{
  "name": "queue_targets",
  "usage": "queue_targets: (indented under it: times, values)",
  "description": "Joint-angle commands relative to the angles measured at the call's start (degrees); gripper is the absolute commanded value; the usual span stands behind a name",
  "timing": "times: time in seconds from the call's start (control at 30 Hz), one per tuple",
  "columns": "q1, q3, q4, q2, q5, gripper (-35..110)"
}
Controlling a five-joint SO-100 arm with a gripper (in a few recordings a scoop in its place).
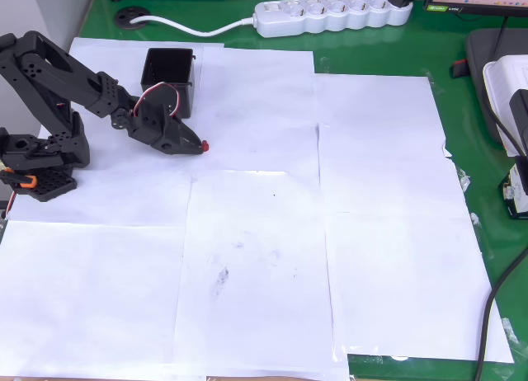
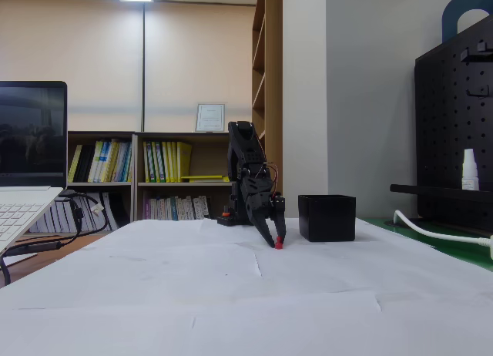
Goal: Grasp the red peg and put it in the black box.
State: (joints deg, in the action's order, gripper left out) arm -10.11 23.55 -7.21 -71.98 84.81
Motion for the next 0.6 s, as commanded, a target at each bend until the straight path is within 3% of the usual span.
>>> queue_targets:
  times: [0.0,0.43,0.57]
  values:
    - [-0.26,5.27,-2.81,-2.20,0.79,0]
    - [0.44,5.45,-5.36,-6.59,3.60,0]
    - [1.41,-5.36,-13.97,-4.22,10.72,0]
